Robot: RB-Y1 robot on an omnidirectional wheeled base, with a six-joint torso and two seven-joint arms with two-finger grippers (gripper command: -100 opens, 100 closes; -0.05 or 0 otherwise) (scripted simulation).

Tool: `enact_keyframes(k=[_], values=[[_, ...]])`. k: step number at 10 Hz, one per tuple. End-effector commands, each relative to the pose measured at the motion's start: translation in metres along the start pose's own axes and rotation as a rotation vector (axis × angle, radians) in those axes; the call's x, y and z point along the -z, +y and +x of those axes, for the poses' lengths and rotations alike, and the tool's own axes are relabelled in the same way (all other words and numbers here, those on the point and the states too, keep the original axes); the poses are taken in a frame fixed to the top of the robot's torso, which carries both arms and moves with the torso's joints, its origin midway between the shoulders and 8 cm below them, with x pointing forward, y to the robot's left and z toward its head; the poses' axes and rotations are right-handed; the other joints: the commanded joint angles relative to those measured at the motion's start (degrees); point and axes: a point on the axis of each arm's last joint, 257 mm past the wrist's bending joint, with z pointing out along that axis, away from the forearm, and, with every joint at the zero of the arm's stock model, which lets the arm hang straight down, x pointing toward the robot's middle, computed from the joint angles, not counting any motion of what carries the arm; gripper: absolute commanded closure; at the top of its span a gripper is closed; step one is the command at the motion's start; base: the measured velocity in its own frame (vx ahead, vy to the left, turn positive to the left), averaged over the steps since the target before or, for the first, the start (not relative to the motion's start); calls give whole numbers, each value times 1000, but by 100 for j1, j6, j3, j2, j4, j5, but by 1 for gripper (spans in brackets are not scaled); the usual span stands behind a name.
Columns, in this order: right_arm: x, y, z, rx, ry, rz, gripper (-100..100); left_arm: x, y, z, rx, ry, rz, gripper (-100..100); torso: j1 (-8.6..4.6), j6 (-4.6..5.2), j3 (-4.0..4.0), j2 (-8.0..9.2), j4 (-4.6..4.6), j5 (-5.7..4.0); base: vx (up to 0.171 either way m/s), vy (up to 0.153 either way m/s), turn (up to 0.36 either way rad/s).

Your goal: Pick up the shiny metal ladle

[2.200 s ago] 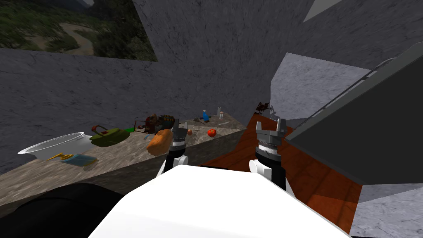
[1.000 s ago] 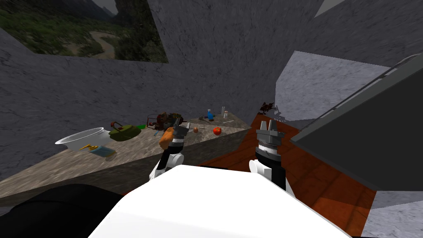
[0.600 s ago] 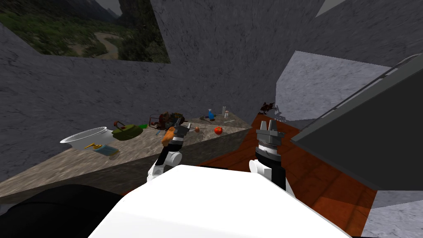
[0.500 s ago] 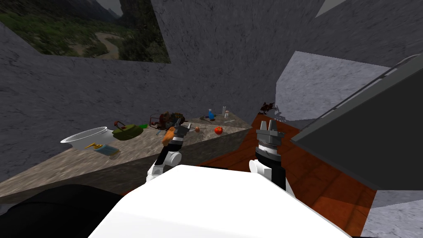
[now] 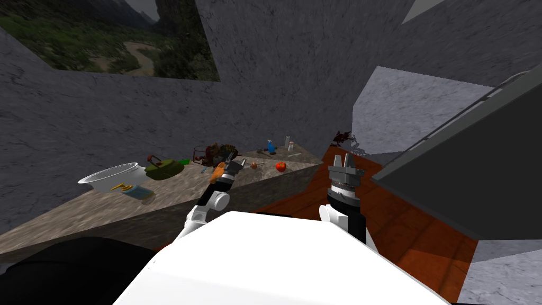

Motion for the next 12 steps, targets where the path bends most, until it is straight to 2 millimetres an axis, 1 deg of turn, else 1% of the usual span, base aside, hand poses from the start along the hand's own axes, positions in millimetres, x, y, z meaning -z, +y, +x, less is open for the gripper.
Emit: enact_keyframes(k=[1, 2, 3, 4, 5, 6, 7, 8, 9, 10, 11, 12], values=[[0, 0, 0, 0, 0, 0, 0, -3, 5, -5, 27, -10, -30, -100, 0, 0, 0, 0, 0, 0, -11, 27, -17], [0, 0, 0, 0, 0, 0, 0, -5, 11, -16, 67, -27, -75, -100, -2, 0, 0, -1, 0, 0, -11, 26, -44], [0, 0, 0, 0, 0, 0, 0, -5, 13, -17, 68, -31, -85, -100, -1, 1, -1, -2, 0, 0, -7, 21, -24], [0, 0, 0, 0, 0, 0, 0, -7, 19, -28, 105, -51, -129, -100, -4, -1, -2, -3, -1, 0, -9, 15, -45], [0, 0, 0, 0, 0, 0, 0, -6, 22, -29, 105, -56, -141, -100, -5, 1, -2, -3, -1, -1, -6, 14, -26], [0, 0, 0, 0, 0, 0, 0, -8, 25, -40, 139, -75, -176, -100, -6, -1, -2, -3, -1, -1, -4, 13, -58], [0, 0, 0, 0, 0, 0, 0, -7, 30, -42, 139, -85, -197, -100, -6, 1, -3, -5, -1, -1, -3, 13, -35], [0, 0, 0, 0, 0, 0, 0, -8, 32, -54, 170, -106, -229, -100, -8, 0, -3, -5, -1, -1, -2, 8, -70], [0, 0, 0, 0, 0, 0, 0, -6, 38, -56, 169, -118, -253, -100, -9, 1, -3, -6, -1, -2, -1, 8, -36], [0, 0, 0, 0, 0, 0, 0, -6, 40, -68, 196, -145, -289, -100, -10, -1, -3, -6, -1, -2, 1, 4, -73], [0, 0, 0, 0, 0, 0, 0, -4, 46, -71, 195, -156, -312, -100, -11, 1, -4, -7, -1, -2, 3, 4, -50], [0, 0, 0, 0, 0, 0, 0, -4, 45, -83, 218, -183, -339, -100, -11, -1, -4, -7, -2, -2, 4, -1, -90]])
